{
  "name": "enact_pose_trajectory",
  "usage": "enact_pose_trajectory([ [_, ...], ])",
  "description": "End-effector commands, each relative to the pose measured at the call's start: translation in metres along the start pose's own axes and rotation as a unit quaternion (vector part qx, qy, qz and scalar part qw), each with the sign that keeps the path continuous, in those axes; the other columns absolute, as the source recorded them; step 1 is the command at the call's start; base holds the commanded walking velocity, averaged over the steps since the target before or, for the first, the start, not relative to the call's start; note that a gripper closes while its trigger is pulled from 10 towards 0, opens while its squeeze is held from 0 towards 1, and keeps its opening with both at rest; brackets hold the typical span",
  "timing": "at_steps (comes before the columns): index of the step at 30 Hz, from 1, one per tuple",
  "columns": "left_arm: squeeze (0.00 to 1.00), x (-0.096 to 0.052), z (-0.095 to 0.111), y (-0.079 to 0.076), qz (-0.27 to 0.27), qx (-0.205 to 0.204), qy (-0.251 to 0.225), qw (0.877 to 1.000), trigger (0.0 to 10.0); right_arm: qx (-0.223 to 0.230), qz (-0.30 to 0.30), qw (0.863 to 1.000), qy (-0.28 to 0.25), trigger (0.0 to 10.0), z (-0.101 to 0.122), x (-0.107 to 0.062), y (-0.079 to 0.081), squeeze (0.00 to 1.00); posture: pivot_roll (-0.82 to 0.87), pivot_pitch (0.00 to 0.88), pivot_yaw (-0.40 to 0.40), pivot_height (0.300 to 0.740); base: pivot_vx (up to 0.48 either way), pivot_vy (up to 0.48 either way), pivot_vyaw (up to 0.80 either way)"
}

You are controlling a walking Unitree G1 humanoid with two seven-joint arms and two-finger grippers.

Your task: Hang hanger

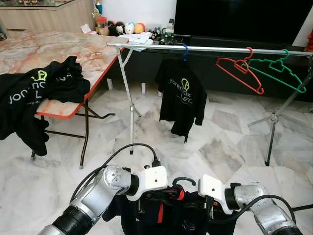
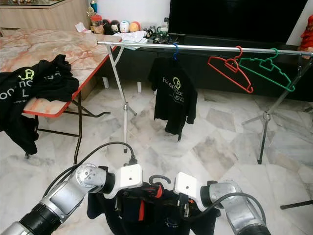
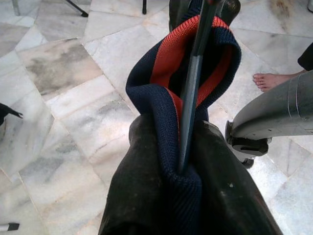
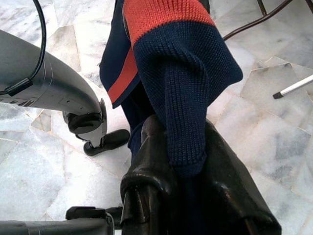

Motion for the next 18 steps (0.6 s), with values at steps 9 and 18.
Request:
enact_pose_trajectory([
  [9, 0.00, -0.0003, -0.0037, 0.0016, -0.001, 0.001, 0.017, 1.000, 0.0, -0.015, -0.001, 1.000, -0.016, 0.0, 0.0116, 0.0014, -0.0030, 0.00, 0.01, 0.086, 0.005, 0.740, 0.000, 0.000, 0.00],
  [18, 0.00, -0.0008, -0.0036, 0.0013, -0.001, 0.000, 0.014, 1.000, 0.0, -0.005, 0.008, 1.000, -0.017, 10.0, 0.0106, 0.0027, -0.0011, 0.02, 0.01, 0.086, 0.006, 0.740, 0.000, 0.000, 0.00],
])
Point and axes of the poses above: a point about 5 cm out from each wrist's last joint towards the gripper, its own x axis pointing out of the wrist towards the gripper, its own z axis along the axis of the wrist's last joint, y = z × x, the point moved 4 cm from there along x, pointing out of the wrist towards the gripper, and after that the axes turned 1 degree about x, right-handed, at the moved point
